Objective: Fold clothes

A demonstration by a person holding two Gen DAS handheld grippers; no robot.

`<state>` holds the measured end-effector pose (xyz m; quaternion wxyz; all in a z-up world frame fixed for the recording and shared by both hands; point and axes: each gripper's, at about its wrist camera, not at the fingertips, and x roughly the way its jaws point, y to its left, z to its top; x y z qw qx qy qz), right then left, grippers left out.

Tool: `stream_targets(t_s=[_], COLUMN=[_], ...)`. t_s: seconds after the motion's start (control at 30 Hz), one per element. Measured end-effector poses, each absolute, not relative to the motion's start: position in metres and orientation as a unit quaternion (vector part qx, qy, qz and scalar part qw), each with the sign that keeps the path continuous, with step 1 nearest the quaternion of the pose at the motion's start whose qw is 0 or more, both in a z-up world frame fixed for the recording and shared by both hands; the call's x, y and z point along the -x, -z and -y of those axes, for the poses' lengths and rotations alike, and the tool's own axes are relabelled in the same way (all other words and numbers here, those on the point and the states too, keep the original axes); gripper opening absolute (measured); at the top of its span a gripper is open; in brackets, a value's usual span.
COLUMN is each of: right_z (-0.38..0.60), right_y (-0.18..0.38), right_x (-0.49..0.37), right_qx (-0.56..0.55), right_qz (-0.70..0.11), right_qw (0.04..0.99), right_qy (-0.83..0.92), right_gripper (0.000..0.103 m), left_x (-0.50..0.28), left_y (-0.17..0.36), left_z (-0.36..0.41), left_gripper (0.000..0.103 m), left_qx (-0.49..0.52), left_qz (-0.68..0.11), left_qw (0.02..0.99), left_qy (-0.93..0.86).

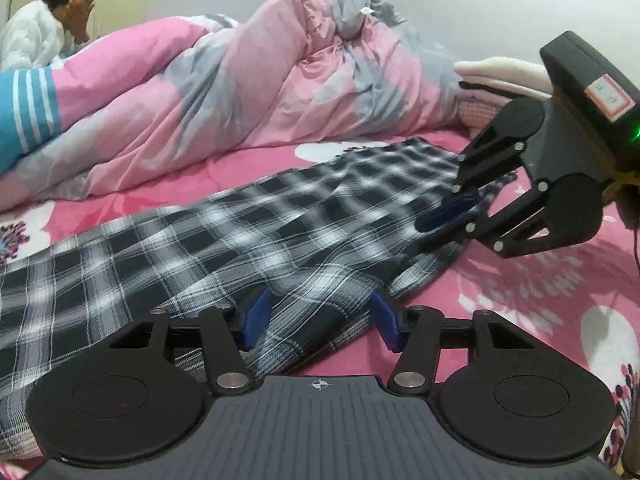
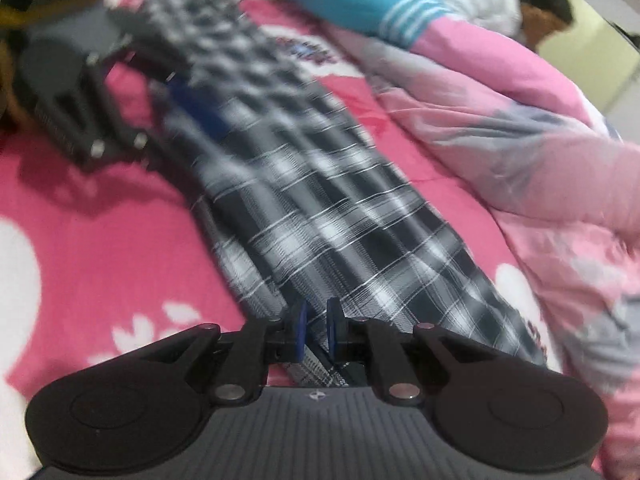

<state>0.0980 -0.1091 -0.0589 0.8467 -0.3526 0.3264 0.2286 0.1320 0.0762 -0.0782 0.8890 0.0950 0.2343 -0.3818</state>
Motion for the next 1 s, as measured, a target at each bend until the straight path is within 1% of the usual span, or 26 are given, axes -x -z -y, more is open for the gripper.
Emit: stream_targets(t_s=[0.17, 0.27, 0.37, 0.4, 0.43, 0.47, 0.53, 0.67, 0.77, 0.87, 1.0], right_z=[0.104, 0.101, 0.100, 0.100, 0.101, 0.104, 0.109, 0.119, 0.121, 0.123, 0.138], right_y=[0.065, 0.075, 0.080, 0.080, 0.078, 0.074, 0.065, 0.050, 0.055, 0.070, 0.059], right_x=[-0.094, -0.092, -0.096, -0.097, -0.099, -0.099, -0.096, -0.088, -0.084, -0.084, -0.079], right_qx=[0.410, 0.442, 0.450, 0.448, 0.438, 0.427, 0.411, 0.382, 0.374, 0.375, 0.318], right_qz=[-0.322, -0.319, -0.311, -0.310, -0.312, -0.312, -0.304, -0.300, -0.313, -0.324, -0.323], right_qw=[0.817, 0.800, 0.801, 0.803, 0.808, 0.814, 0.827, 0.843, 0.839, 0.833, 0.858], right_qy=[-0.246, -0.249, -0.243, -0.241, -0.240, -0.239, -0.233, -0.231, -0.239, -0.245, -0.242], right_gripper=[0.011, 0.011, 0.011, 0.010, 0.006, 0.000, 0.000, 0.000, 0.000, 0.000, 0.001], left_x=[-0.129, -0.129, -0.130, -0.130, -0.130, -0.131, -0.132, -0.136, -0.136, -0.134, -0.132], left_y=[0.077, 0.078, 0.081, 0.081, 0.081, 0.081, 0.080, 0.080, 0.082, 0.082, 0.074], left_z=[-0.068, -0.061, -0.053, -0.053, -0.053, -0.055, -0.058, -0.060, -0.058, -0.058, -0.069], left_gripper=[0.051, 0.047, 0.038, 0.033, 0.028, 0.026, 0.022, 0.021, 0.022, 0.024, 0.028], left_qx=[-0.099, -0.104, -0.113, -0.114, -0.112, -0.108, -0.097, -0.087, -0.094, -0.098, -0.068], left_qz=[-0.222, -0.220, -0.223, -0.223, -0.224, -0.225, -0.226, -0.232, -0.241, -0.241, -0.222], left_qw=[0.887, 0.884, 0.881, 0.880, 0.880, 0.880, 0.880, 0.877, 0.871, 0.867, 0.864], left_qy=[0.393, 0.400, 0.403, 0.403, 0.403, 0.404, 0.406, 0.412, 0.418, 0.425, 0.447])
